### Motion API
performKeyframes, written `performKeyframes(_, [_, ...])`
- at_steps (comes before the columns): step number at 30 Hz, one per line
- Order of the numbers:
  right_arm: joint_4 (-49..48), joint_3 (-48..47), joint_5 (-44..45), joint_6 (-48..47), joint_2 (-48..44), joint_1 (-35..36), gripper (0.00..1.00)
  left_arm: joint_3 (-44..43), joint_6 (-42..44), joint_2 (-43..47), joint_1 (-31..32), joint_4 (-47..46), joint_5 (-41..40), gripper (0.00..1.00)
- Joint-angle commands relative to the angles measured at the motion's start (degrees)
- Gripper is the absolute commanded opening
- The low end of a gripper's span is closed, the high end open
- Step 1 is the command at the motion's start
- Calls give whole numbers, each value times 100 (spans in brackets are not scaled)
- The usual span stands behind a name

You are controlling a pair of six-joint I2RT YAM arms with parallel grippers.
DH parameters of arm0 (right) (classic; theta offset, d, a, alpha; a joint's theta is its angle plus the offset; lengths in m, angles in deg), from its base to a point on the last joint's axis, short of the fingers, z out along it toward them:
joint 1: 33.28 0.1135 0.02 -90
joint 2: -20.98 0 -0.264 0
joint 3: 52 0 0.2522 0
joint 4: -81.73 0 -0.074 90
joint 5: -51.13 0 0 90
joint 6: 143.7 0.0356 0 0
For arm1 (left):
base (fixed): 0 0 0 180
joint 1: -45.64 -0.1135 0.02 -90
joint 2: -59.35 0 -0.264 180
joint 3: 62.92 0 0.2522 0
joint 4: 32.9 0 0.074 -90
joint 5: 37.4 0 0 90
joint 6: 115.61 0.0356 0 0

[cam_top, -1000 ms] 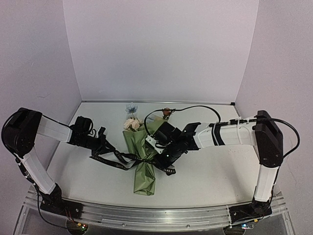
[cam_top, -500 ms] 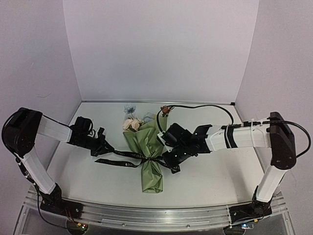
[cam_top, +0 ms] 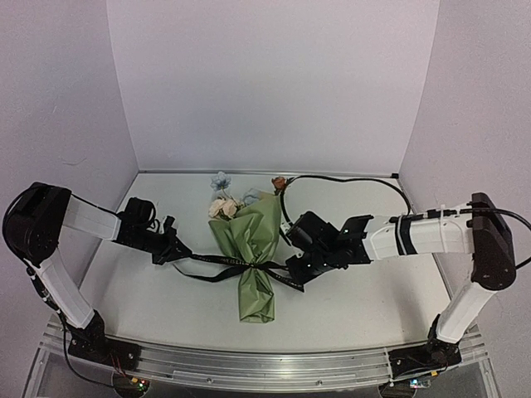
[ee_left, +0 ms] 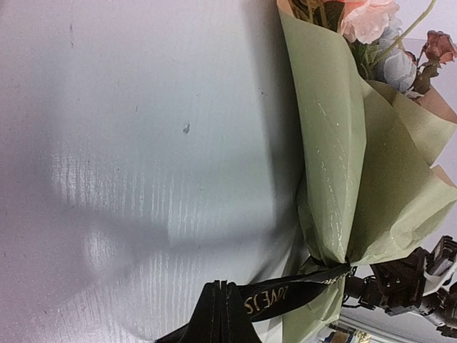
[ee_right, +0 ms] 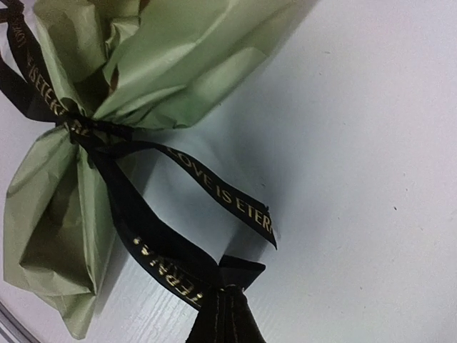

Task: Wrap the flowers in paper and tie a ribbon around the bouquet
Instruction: Tie the half-tied ribbon around the folded bouquet.

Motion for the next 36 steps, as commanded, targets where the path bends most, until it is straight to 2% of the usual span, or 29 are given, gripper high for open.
performKeyframes(1, [90, 294, 356, 183, -360, -62, 0, 4, 2, 13, -121, -5, -177, 0])
performKeyframes(13, [204, 549, 584, 228, -589, -86, 0, 29, 4, 69, -137, 157, -207, 0])
performKeyframes(25, [815, 446, 898, 318, -799, -156, 0, 55, 14, 143, -140, 211, -249, 0])
performKeyframes(32, [950, 306, 597, 420, -648, -171, 1, 28, 51, 168, -141, 188, -153, 0])
performKeyframes(34, [947, 249, 436, 433, -560, -165, 12, 17, 58, 196, -142, 159, -97, 0])
performKeyframes(36, [904, 234, 312, 371, -542, -169, 34, -10, 83, 194, -135, 165, -28, 0])
